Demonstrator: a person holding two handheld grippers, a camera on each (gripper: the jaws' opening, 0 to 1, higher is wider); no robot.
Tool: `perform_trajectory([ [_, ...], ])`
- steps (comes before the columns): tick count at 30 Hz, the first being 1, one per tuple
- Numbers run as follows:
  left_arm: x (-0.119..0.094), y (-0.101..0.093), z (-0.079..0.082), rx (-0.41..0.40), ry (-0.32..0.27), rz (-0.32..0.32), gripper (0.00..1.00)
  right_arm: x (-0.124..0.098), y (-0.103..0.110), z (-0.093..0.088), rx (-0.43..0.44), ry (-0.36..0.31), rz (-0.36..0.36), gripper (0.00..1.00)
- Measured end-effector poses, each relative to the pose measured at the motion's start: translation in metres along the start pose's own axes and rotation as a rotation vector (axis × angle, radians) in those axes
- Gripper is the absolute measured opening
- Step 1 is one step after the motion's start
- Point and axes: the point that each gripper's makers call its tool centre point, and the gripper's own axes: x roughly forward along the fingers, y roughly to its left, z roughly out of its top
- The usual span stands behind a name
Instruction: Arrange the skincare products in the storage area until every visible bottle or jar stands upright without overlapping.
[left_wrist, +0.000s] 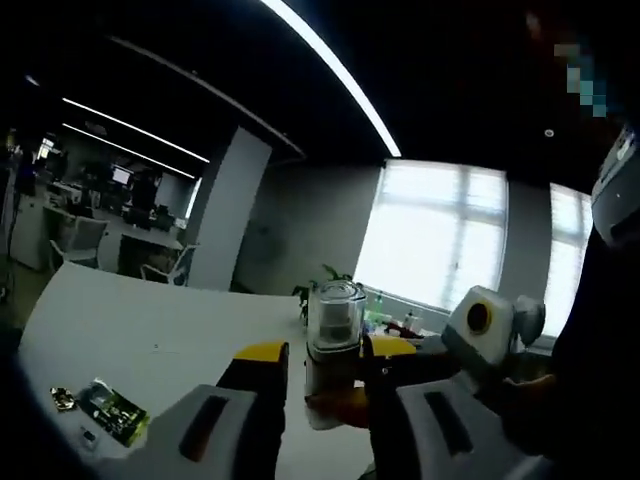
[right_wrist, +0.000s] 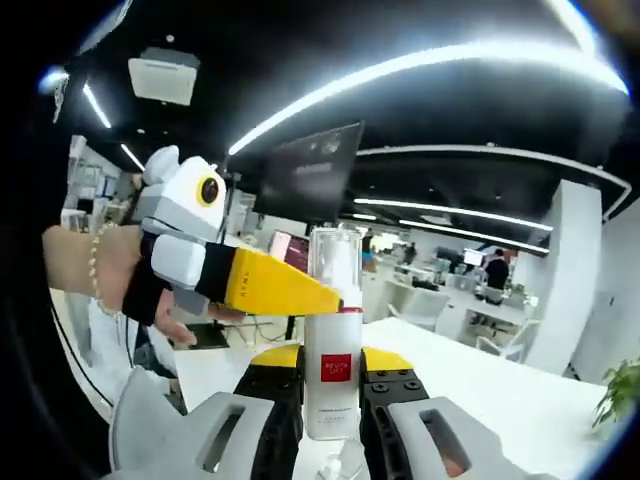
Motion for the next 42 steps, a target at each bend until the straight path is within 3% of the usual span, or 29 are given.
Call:
perform_trajectory([
  [2, -0.001, -0.003, -0.002, 0.023, 0.005, -0.002, 0.17, 0.000, 0.001, -0.002, 0.004, 0.013, -0.020, 0.11],
  [4, -0.003, -0.003, -0.002, 0.098, 0.011, -0.001, 0.16, -0.003, 0.001, -0.002, 0.023, 0.015, -0.014, 0.11],
  [7, -0.006, -0.004, -0.004, 0.094, 0.059, -0.041, 0.16, -0.006, 0.005, -0.005, 0.000, 0.027, 0.026, 0.11],
  [9, -0.009, -0.007, -0.005, 0.103, 0.079, -0.089, 0.15, -0.007, 0.012, -0.005, 0.009, 0.019, 0.108, 0.11],
  [13, -0.016, -0.025, -0.007, 0.161, 0.154, -0.245, 0.15, -0.016, 0.025, -0.005, 0.161, 0.015, 0.338, 0.14],
  [16, -0.022, -0.038, -0.007, 0.191, 0.197, -0.367, 0.15, -0.023, 0.027, -0.005, 0.151, -0.002, 0.474, 0.14],
  [17, -0.023, -0.042, -0.005, 0.183, 0.199, -0.400, 0.15, -0.030, 0.033, -0.001, 0.159, -0.006, 0.553, 0.14],
  [20, -0.028, -0.049, -0.010, 0.218, 0.254, -0.485, 0.15, -0.038, 0.032, 0.005, 0.176, -0.023, 0.632, 0.13],
  [23, -0.031, -0.053, -0.018, 0.268, 0.310, -0.518, 0.15, -0.044, 0.030, 0.013, 0.230, -0.044, 0.695, 0.11],
  [25, -0.030, -0.056, -0.020, 0.280, 0.308, -0.523, 0.15, -0.043, 0.026, 0.010, 0.221, -0.034, 0.702, 0.12],
  [29, -0.033, -0.066, -0.019, 0.236, 0.288, -0.586, 0.15, -0.050, 0.040, 0.006, 0.189, -0.009, 0.795, 0.12],
  [31, -0.034, -0.070, -0.017, 0.230, 0.275, -0.613, 0.15, -0.047, 0.041, 0.007, 0.196, -0.016, 0.791, 0.14],
  [34, -0.035, -0.071, -0.022, 0.235, 0.297, -0.632, 0.15, -0.051, 0.051, 0.009, 0.199, -0.026, 0.848, 0.11],
  [36, -0.036, -0.070, -0.023, 0.244, 0.304, -0.636, 0.15, -0.047, 0.048, 0.008, 0.148, -0.054, 0.811, 0.10],
  [42, -0.032, -0.063, -0.026, 0.198, 0.288, -0.598, 0.15, -0.045, 0.043, 0.003, 0.229, -0.090, 0.784, 0.08],
])
